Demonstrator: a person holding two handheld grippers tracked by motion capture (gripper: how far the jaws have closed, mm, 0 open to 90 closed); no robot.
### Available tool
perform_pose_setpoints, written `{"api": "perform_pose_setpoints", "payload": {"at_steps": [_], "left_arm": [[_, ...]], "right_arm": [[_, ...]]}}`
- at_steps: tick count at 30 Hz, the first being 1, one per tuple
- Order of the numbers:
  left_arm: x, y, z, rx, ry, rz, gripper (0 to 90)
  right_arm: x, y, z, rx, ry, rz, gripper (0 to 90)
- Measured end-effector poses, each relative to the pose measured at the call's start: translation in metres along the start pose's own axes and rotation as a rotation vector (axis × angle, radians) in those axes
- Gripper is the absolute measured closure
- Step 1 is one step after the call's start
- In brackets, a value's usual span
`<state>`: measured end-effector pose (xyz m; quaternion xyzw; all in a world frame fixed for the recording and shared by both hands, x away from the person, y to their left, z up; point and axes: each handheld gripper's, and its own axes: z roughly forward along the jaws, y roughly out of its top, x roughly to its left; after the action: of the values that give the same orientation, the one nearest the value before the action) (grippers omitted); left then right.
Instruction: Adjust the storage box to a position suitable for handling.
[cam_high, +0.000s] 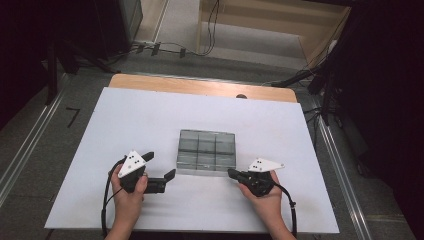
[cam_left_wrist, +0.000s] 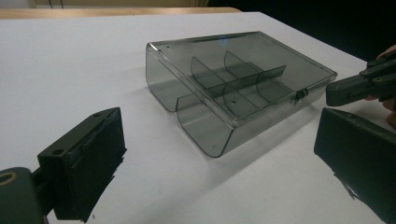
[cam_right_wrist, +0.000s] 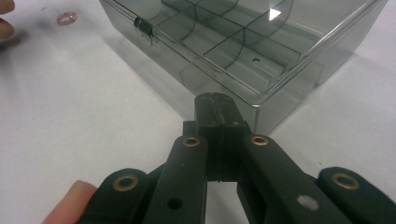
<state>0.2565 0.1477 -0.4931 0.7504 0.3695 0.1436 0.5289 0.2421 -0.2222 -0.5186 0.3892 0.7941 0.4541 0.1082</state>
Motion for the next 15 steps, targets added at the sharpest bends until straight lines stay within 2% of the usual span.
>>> {"api": "perform_pose_setpoints", "payload": {"at_steps": [6,10,15], "left_arm": [[-0.0026,-0.0007,0.0022,0.003,-0.006,0.005,1.9],[-0.0037,-0.0017,0.0041,0.005,-0.009,0.013,1.8],[-0.0051,-0.0047,0.0078,0.019,-0.009,0.02,1.9]], "right_arm": [[-0.0022,0.0,-0.0002,-0.002,-0.023,0.019,88.4],[-0.0003,0.0002,0.0003,-0.009,0.008,-0.01,88.4],[0.0043,0.0029,0.0022,-0.013,0.018,-0.029,88.4]]}}
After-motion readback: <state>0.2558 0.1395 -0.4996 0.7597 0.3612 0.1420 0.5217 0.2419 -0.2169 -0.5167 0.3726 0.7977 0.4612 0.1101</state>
